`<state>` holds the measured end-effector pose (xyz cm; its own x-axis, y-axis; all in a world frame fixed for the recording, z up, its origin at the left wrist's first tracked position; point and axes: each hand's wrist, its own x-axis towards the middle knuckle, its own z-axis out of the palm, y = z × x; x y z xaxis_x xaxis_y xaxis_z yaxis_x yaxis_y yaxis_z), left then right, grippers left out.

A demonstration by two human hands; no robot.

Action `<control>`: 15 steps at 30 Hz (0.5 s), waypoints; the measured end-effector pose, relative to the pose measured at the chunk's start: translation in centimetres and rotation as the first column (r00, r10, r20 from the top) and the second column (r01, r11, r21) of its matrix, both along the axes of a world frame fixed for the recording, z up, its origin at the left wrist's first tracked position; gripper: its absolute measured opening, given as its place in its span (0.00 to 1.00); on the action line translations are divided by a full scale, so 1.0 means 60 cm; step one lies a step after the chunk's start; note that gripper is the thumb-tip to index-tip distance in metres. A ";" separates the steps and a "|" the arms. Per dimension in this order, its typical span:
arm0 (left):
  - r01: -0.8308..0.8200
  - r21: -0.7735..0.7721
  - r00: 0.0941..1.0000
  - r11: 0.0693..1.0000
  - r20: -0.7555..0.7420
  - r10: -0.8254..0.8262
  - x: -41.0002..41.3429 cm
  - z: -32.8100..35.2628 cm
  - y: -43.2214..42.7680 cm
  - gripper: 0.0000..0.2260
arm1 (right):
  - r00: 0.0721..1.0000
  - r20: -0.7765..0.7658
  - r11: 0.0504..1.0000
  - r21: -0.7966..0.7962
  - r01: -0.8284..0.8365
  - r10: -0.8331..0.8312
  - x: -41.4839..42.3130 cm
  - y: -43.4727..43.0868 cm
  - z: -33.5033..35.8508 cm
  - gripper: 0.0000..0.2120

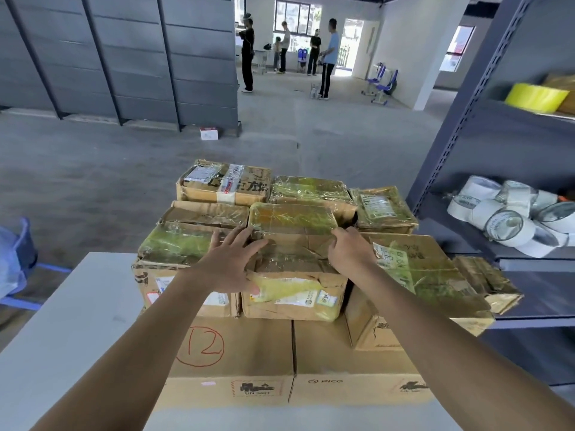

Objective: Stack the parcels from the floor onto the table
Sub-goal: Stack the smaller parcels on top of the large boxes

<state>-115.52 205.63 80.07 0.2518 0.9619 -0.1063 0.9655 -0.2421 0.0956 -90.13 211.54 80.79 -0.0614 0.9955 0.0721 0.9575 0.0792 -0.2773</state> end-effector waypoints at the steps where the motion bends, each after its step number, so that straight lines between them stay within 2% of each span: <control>1: -0.009 -0.010 1.000 1.000 -0.010 0.009 0.005 0.004 -0.001 0.48 | 1.000 -0.004 1.000 -0.009 -0.019 0.019 0.004 0.000 0.003 0.21; 7: 0.082 -0.035 0.994 0.996 0.073 -0.079 0.099 0.043 -0.013 0.47 | 0.991 -0.118 0.989 0.140 -0.042 0.059 0.061 -0.002 0.026 0.18; 10: 0.131 -0.007 0.988 0.991 0.086 -0.130 0.182 0.061 -0.013 0.45 | 0.989 -0.144 0.992 0.127 -0.011 0.029 0.119 0.003 0.035 0.17; 12: 0.170 0.007 0.982 0.985 0.079 -0.170 0.244 0.065 -0.013 0.45 | 0.994 -0.113 0.994 0.113 0.007 0.006 0.162 0.006 0.037 0.16; 15: 0.208 -0.065 0.978 0.976 0.034 -0.206 0.320 0.057 -0.013 0.48 | 1.000 0.009 0.996 0.089 0.027 -0.028 0.226 0.007 0.036 0.16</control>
<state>-96.33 204.85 83.47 0.4484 0.8794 -0.1601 0.8919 -0.4285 0.1444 -76.57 211.95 82.96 -0.0349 0.9865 0.1597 0.9624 0.0763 -0.2606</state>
